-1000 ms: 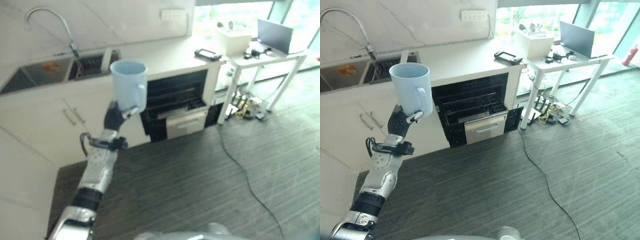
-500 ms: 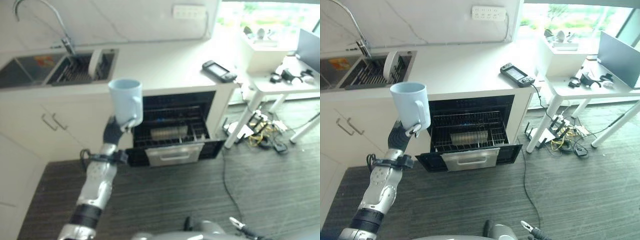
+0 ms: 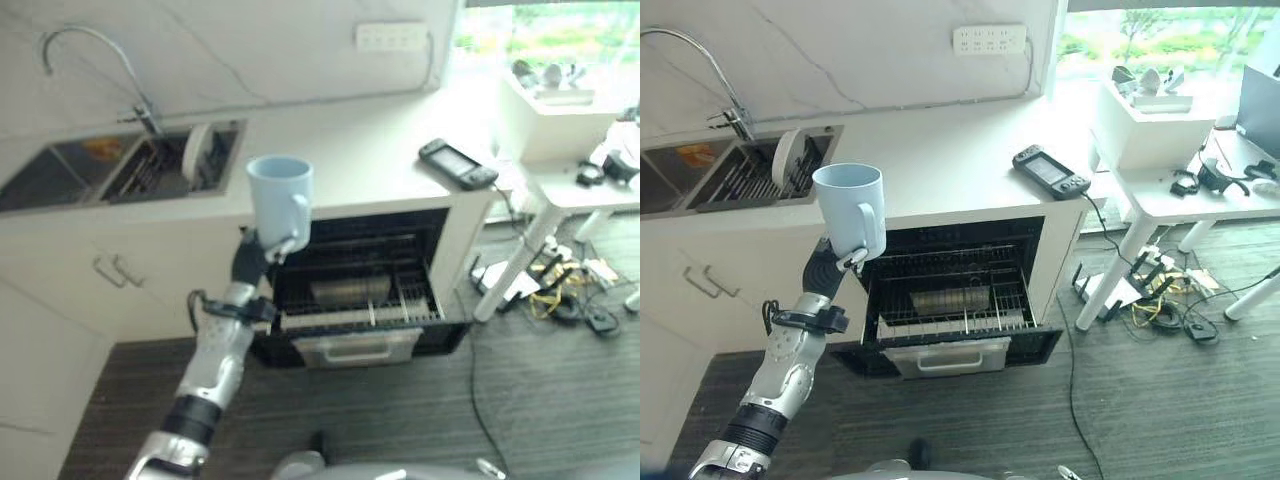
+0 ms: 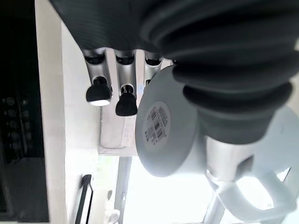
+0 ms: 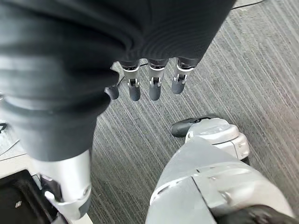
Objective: Place the dishes in the dishwasher.
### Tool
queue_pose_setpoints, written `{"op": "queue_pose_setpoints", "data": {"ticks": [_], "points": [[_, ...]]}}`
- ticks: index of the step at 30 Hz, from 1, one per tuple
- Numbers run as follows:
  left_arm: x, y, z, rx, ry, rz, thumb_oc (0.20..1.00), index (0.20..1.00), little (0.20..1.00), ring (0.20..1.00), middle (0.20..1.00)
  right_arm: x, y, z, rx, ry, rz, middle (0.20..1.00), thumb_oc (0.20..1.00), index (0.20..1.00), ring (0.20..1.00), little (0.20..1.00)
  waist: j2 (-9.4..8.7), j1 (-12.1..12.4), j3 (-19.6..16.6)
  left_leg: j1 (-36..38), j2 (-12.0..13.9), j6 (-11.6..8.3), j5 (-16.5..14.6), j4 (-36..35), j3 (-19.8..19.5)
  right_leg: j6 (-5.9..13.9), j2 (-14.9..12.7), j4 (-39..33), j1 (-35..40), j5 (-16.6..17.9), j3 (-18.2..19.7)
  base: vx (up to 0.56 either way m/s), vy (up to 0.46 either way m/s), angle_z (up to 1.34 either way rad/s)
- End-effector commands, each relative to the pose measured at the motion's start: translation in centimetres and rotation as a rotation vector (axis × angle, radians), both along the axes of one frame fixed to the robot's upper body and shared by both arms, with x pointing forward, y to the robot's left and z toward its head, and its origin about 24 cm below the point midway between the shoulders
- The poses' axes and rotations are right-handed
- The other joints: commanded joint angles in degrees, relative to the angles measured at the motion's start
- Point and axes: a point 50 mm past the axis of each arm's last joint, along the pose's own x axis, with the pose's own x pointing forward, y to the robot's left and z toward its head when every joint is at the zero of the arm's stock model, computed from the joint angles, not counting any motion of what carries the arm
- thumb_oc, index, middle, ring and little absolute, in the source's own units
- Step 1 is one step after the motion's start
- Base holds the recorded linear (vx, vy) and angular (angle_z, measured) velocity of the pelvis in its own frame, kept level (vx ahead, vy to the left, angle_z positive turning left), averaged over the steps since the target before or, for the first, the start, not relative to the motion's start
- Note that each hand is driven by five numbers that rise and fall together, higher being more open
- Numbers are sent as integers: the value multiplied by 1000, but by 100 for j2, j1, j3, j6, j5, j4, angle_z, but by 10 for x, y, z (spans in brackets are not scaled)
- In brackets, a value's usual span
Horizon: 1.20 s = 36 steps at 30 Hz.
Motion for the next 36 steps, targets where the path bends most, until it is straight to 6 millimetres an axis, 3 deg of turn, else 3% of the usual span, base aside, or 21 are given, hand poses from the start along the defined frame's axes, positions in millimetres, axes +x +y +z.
{"op": "queue_pose_setpoints", "data": {"ticks": [1, 3, 4, 6, 7, 10, 15, 22, 26, 29, 34, 36], "points": [[6, 9, 42, 57, -192, 19, 200, 200, 200, 200, 200, 2, 4, -1, 0, -27, -15, 1000, 1000, 1000, 1000, 1000, 100, 64, -136, -353, 4, 71, -585, 595, -343, 332, -392, 1278, -786, 510, 292, 133, 165, 9], [9, 12, 42, 59, -182, 34, 200, 200, 200, 200, 200, 1, 7, -2, 6, -24, 12, 1000, 1000, 1000, 1000, 1000, 99, 10, -104, -226, -46, 110, -595, 545, -385, 266, -410, 1352, -1106, 679, 393, 148, 41, 14], [11, 14, 43, 57, -183, 45, 200, 200, 200, 200, 200, 0, 9, -2, 12, -20, 20, 1000, 1000, 1000, 1000, 1000, 70, -5, -88, -201, -54, 63, -591, 534, -367, 250, -410, 739, -1144, 752, 364, 122, -174, 18], [12, 18, 53, 62, -211, 53, 200, 200, 200, 200, 200, 4, 9, -2, 20, -23, 29, 1000, 1000, 1000, 1000, 1000, -87, -58, 10, -161, -172, 41, -799, 566, -318, 479, -509, -341, -1632, 1619, 493, 72, -276, 7], [12, 20, 55, 63, -217, 56, 200, 200, 200, 200, 200, 6, 9, -2, 21, -24, 31, 1000, 1000, 1000, 1000, 1000, -87, -67, 48, -139, -144, 37, -852, 581, -288, 498, -512, -336, -1778, 1721, 523, 37, -260, -8], [7, 15, 54, 48, -219, 48, 200, 200, 200, 200, 200, 15, 10, -1, 18, -33, 14, 1000, 1000, 1000, 1000, 1000, -117, 36, 52, -166, 164, -59, -814, 560, -104, 477, -387, -411, -1514, 1349, 344, 79, -303, 22], [3, -2, 58, 28, -229, -19, 200, 200, 200, 200, 200, 5, -9, 3, -48, -30, 5, 1000, 1000, 1000, 1000, 1000, -106, -69, -130, 87, 575, -331, -577, 251, 231, 302, -187, -814, -862, 1140, 29, 168, -141, 41], [5, -3, 56, 17, -220, -18, 200, 200, 200, 200, 200, 4, -8, 3, -46, -38, -28, 1000, 1000, 1000, 1000, 1000, -21, -162, -213, 272, 627, -464, -542, -4, 337, 340, -174, -1069, -669, 1177, -60, 79, 9, 0], [6, 4, 54, 13, -221, -3, 200, 200, 200, 200, 200, 7, -19, 7, -79, -127, -242, 1000, 1000, 1000, 1000, 1000, -17, -268, -225, 344, 636, -475, -615, -5, 431, 404, -217, -1075, -671, 1192, 0, 45, 35, -8], [7, 20, 49, 15, -208, 22, 200, 200, 200, 200, 200, 10, -46, 20, -145, -302, -499, 1000, 1000, 1000, 1000, 1000, -85, -403, -213, 416, 628, -453, -695, -5, 497, 461, -240, -1119, -637, 1230, 59, 22, -7, -12], [7, 30, 47, -13, -181, 52, 200, 200, 200, 200, 200, 43, -76, 55, -283, -626, -546, 1000, 1000, 1000, 1000, 1000, -207, -533, -202, 484, 565, -409, -792, -5, 521, 552, -302, -1158, -645, 1314, 140, -11, -15, -14], [3, 33, 44, -3, -173, 73, 200, 200, 200, 200, 200, 93, -77, 99, -346, -855, -425, 1000, 1000, 1000, 1000, 1000, -275, -644, -186, 509, 527, -364, -815, -5, 531, 584, -337, -1152, -698, 1364, 217, -73, -26, -10]]}}
